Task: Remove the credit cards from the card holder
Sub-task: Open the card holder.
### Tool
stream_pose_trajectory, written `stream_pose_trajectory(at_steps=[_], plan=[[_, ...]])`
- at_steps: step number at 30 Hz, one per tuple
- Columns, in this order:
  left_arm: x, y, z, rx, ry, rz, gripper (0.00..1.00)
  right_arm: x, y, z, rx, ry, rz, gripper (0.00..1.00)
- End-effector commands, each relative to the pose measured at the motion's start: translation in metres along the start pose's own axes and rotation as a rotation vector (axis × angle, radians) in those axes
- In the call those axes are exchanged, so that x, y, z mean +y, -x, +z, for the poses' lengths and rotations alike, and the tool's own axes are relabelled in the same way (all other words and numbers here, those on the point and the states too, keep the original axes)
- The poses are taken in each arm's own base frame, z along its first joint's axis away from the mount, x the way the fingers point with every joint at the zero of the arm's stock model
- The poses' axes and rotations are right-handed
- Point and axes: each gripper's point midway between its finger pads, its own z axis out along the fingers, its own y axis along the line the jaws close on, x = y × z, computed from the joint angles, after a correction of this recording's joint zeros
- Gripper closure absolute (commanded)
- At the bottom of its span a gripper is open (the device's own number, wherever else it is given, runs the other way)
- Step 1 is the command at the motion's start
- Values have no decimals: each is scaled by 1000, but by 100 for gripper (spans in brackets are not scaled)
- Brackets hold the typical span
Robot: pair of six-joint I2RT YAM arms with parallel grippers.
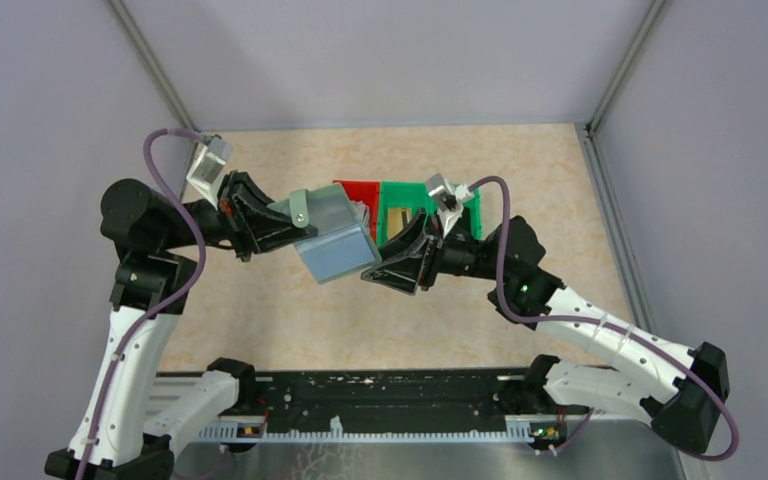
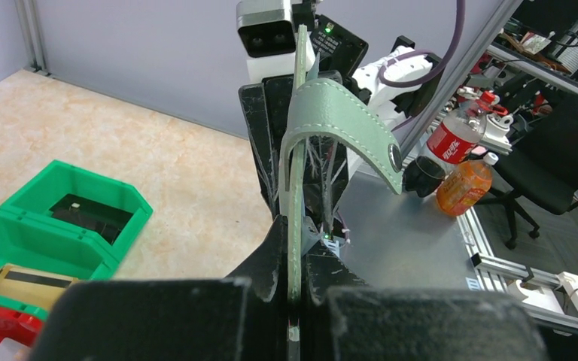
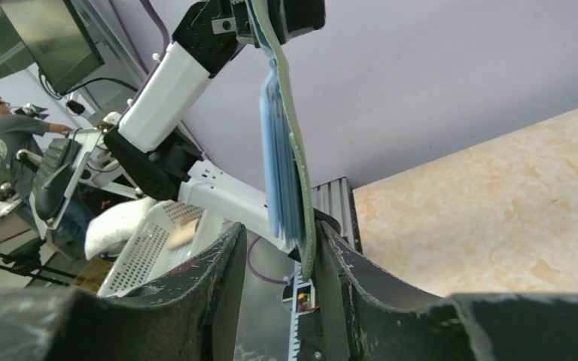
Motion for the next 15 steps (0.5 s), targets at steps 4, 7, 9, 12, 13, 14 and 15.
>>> stream_pose_trajectory(at_steps=[4,7,9,12,13,14,15], plan=[[-15,10,0,-12,-49,25,100,8,26,-1,-66,23,-94,64],[-16,10,0,-15,-50,13,100,8,30,1,-75,41,-102,65],[-17,10,0,-16,-51,6,100,6,32,4,-77,40,-105,69],[-18,9,-1,-11,-58,7,100,5,38,8,-88,39,-110,75],[-19,10,-1,-11,-62,12,100,4,38,9,-91,43,-111,77],[-20,10,-1,-8,-68,13,100,5,39,10,-91,51,-114,80],[-20,10,-1,-8,-71,15,100,6,40,11,-93,56,-117,81]])
